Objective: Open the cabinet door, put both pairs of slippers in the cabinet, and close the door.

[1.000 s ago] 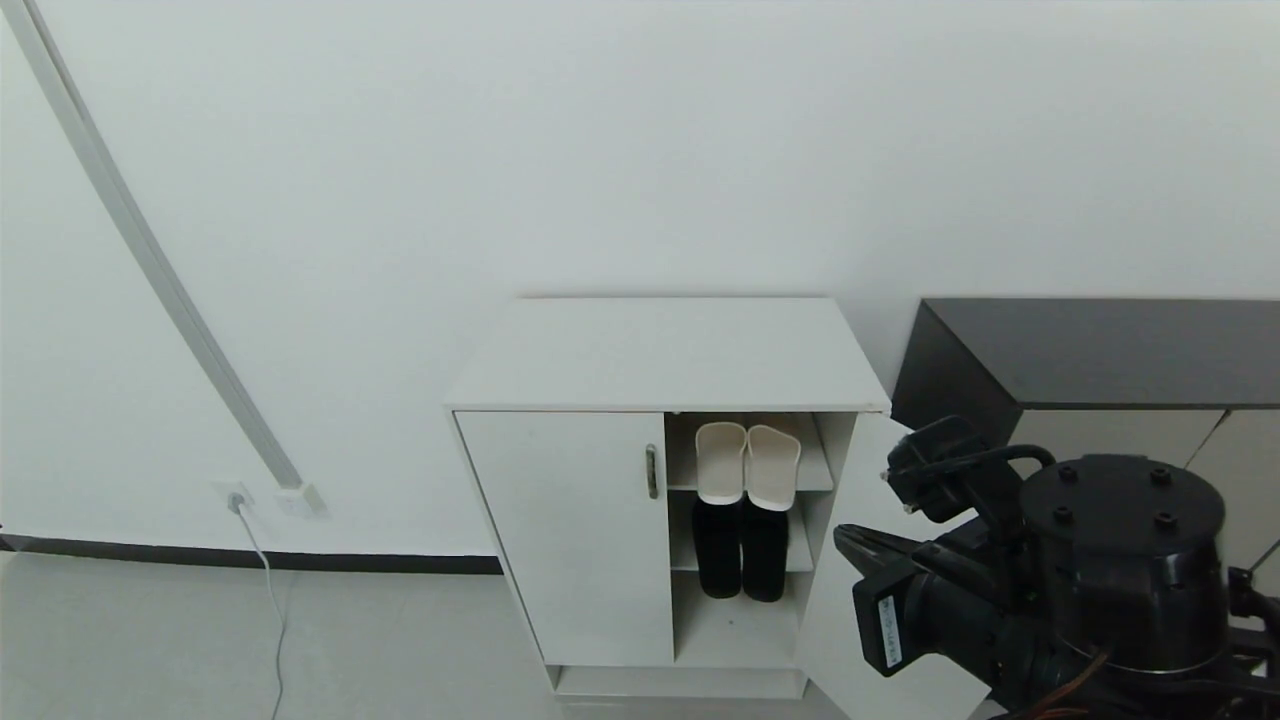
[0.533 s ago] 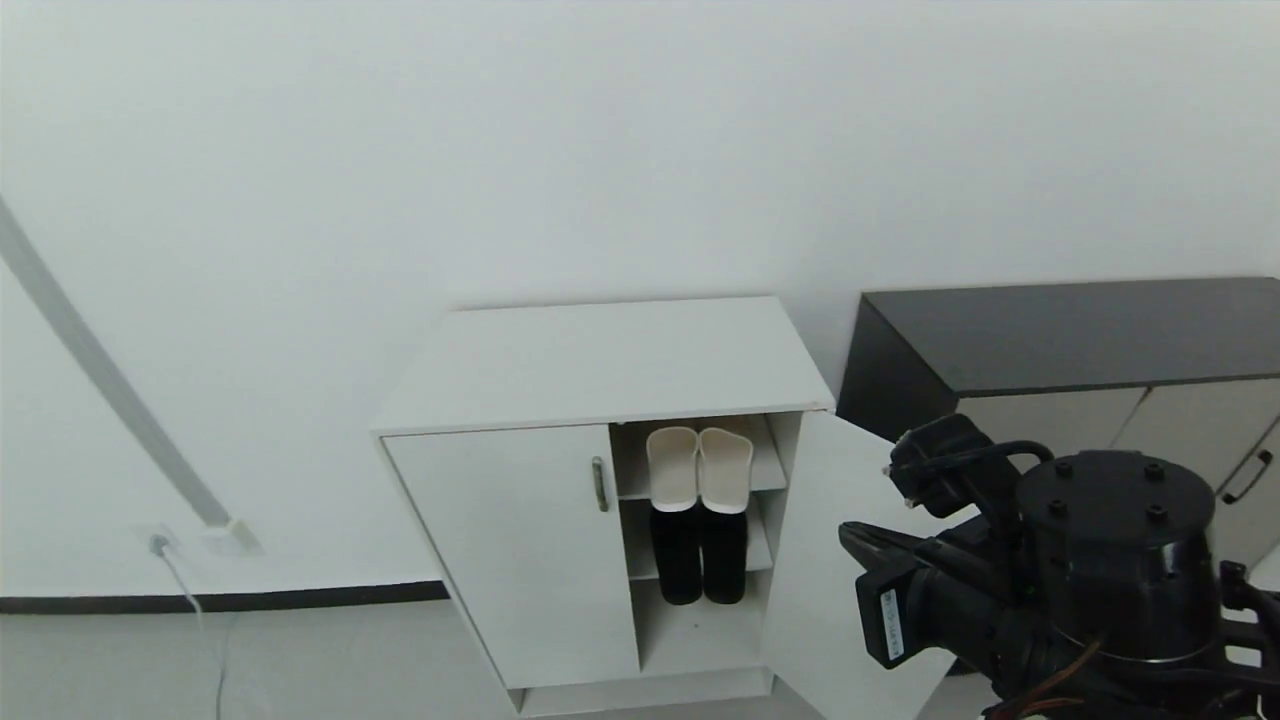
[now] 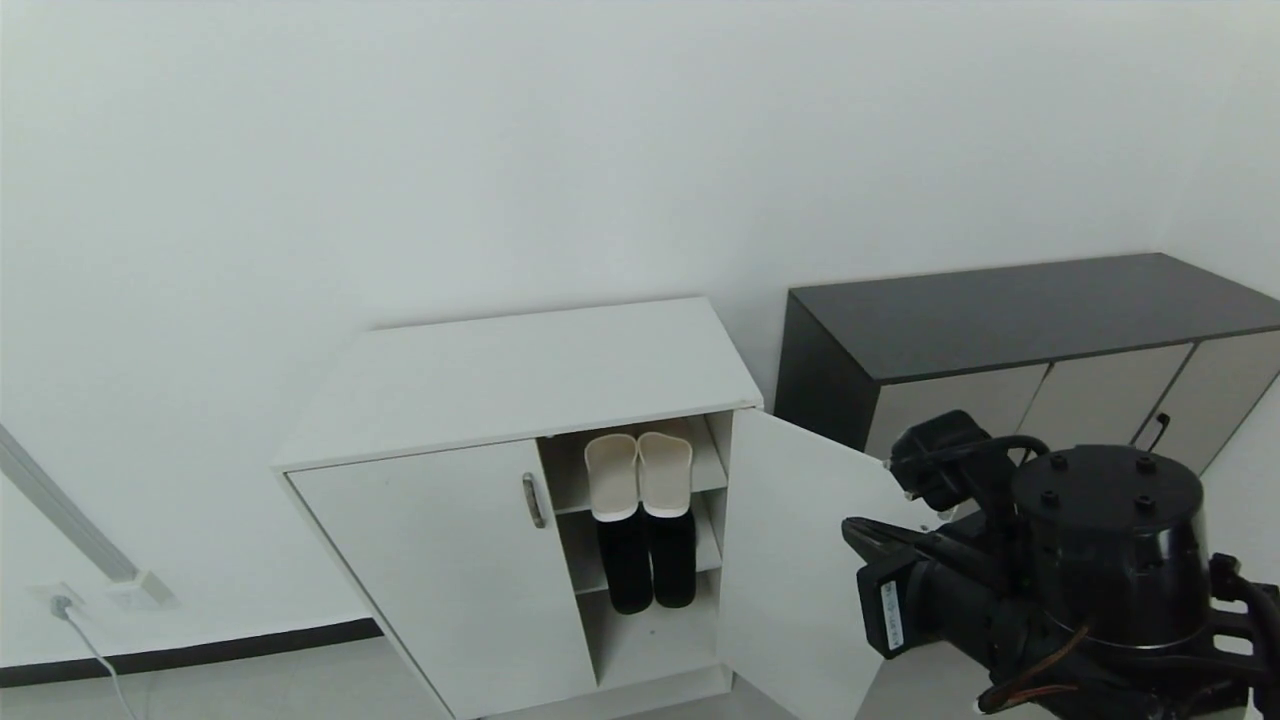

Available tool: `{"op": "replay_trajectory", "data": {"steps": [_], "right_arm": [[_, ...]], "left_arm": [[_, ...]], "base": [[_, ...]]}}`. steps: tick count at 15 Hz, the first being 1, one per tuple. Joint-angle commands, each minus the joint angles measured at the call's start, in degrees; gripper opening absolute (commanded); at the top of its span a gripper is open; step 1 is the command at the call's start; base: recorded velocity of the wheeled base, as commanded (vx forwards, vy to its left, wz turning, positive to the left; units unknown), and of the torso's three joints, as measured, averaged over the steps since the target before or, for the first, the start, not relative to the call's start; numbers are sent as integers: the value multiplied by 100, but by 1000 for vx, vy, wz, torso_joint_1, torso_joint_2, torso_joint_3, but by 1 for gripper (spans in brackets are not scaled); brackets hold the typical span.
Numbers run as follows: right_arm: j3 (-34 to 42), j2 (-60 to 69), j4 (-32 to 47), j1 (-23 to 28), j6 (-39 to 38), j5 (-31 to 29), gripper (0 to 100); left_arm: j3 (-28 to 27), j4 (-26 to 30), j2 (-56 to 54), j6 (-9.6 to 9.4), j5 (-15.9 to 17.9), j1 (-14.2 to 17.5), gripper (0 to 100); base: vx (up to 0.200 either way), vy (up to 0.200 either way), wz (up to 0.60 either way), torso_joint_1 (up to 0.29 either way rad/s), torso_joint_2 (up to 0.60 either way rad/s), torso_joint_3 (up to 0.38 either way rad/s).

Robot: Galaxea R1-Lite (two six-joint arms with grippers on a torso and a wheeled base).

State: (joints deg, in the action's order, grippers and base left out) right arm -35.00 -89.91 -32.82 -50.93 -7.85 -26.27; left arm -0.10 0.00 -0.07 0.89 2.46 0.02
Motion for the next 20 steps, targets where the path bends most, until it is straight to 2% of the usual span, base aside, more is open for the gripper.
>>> {"op": "replay_trajectory", "data": {"steps": [1, 5, 8, 12, 15, 20], "right_arm": [[-7, -53, -5, 31, 3, -1, 0], [-95, -238, -5, 268, 3, -27, 0], [-394, -686, -225, 980, -41, 26, 0], [-1281, -1591, -243, 2114, -340, 254, 0], [-2002, -2365, -208, 2571, -358, 307, 0], [-2573, -3033, -234, 3037, -586, 386, 0]], "left_arm": [[1, 0, 7, -1, 0, -2, 0], [1, 0, 7, -1, 0, -2, 0], [1, 0, 7, -1, -9, -2, 0], [1, 0, 7, -1, 0, -2, 0], [1, 0, 7, -1, 0, -2, 0], [1, 0, 7, -1, 0, -2, 0]], "base": [[0, 0, 0, 0, 0, 0], [-200, 0, 0, 7, 5, 0], [0, 0, 0, 0, 0, 0], [0, 0, 0, 0, 0, 0], [0, 0, 0, 0, 0, 0], [0, 0, 0, 0, 0, 0]]}}
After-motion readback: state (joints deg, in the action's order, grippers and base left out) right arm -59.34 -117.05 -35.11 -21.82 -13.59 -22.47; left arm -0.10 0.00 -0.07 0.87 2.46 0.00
